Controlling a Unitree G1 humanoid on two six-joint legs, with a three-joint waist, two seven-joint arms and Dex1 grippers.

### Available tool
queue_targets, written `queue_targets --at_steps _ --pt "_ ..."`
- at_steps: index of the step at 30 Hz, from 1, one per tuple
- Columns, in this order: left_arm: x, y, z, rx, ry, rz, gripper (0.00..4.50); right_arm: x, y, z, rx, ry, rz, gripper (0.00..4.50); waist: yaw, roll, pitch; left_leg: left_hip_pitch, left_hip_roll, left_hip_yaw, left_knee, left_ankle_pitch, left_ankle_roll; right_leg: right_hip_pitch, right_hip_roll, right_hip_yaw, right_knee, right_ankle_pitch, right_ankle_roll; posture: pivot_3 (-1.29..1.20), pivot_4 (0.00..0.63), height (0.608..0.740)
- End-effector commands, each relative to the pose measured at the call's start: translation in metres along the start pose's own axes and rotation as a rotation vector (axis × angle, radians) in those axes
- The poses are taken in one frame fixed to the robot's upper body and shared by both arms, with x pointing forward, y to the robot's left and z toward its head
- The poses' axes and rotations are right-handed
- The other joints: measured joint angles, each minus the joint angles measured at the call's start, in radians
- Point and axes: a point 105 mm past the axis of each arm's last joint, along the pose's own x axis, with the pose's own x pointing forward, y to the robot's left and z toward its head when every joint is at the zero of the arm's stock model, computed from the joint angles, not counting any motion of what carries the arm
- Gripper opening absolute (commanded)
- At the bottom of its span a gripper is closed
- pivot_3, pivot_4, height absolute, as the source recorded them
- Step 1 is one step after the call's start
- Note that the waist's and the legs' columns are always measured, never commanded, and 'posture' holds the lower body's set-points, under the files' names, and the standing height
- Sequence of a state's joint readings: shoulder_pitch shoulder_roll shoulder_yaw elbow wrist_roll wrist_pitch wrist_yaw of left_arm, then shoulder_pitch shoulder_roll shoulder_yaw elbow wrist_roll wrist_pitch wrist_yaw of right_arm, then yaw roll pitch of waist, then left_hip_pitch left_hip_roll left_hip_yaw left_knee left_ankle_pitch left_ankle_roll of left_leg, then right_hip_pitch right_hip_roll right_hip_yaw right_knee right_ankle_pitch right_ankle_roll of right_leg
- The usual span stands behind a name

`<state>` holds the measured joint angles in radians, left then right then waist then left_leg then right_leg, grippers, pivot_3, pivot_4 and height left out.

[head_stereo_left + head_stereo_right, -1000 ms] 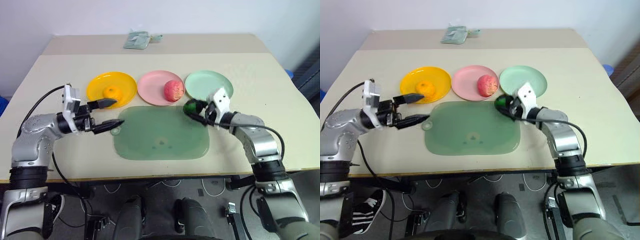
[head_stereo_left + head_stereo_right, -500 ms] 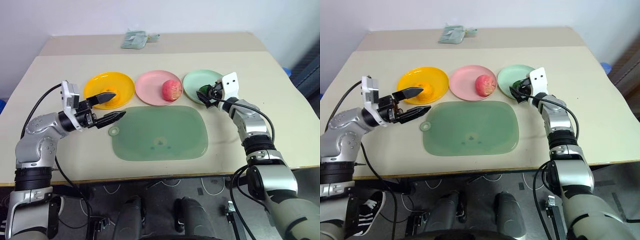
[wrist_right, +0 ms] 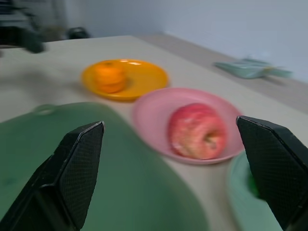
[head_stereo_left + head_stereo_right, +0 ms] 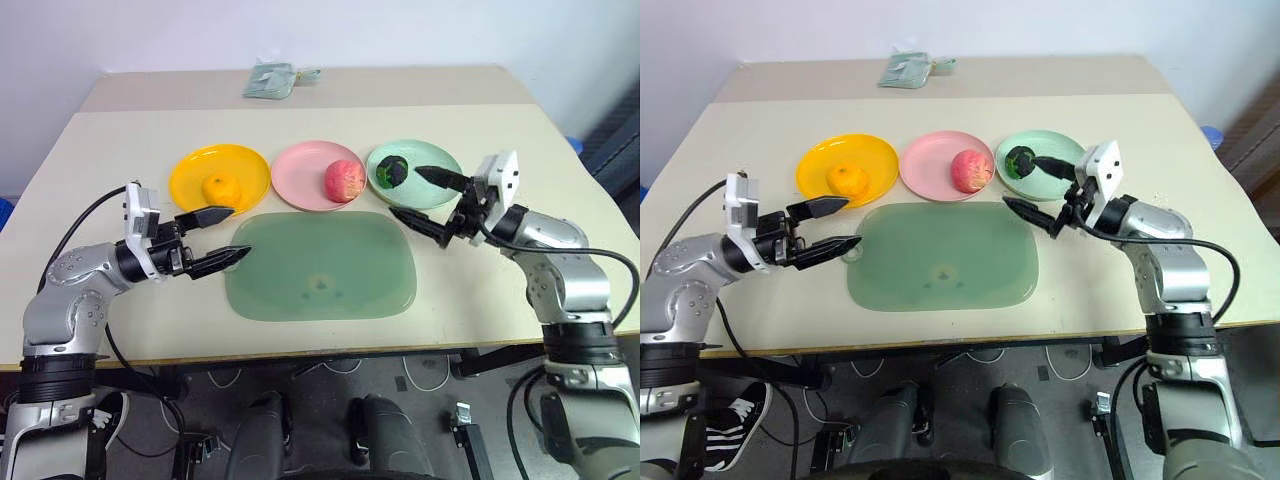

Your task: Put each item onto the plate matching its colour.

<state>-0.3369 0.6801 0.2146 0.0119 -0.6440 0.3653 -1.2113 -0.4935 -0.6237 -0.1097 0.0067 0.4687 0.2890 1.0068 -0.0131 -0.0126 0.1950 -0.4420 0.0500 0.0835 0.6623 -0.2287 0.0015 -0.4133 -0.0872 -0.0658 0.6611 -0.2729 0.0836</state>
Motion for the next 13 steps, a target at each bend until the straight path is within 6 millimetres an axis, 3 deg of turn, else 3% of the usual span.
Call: queue_targets --at_steps 1,8,13 --pt "0.0 -0.002 0.009 0.045 0.005 -0.031 4.5 -0.009 0.018 0.01 -0.036 0.012 0.076 4.46 0.003 0.0 0.0 0.0 0.0 0.0 0.0 0.0 0.0 0.0 0.0 0.0 0.0 0.0 0.0 0.0 0.15 0.74" --pt "0.004 -0.015 -0.002 0.016 0.015 -0.054 4.5 -0.021 0.027 -0.003 -0.002 0.092 0.048 4.46 0.003 -0.001 0.0 0.0 -0.001 0.0 0.0 0.0 0.0 0.0 0.0 0.0 -0.001 0.0 0.0 0.0 0.15 0.74" --pt "0.0 -0.023 -0.009 0.004 0.007 -0.033 4.5 -0.013 0.032 -0.001 0.016 0.111 0.095 4.46 0.002 -0.001 0.0 0.0 0.0 -0.001 0.0 0.0 0.001 0.0 0.0 0.0 -0.001 0.0 0.0 0.0 0.15 0.74"
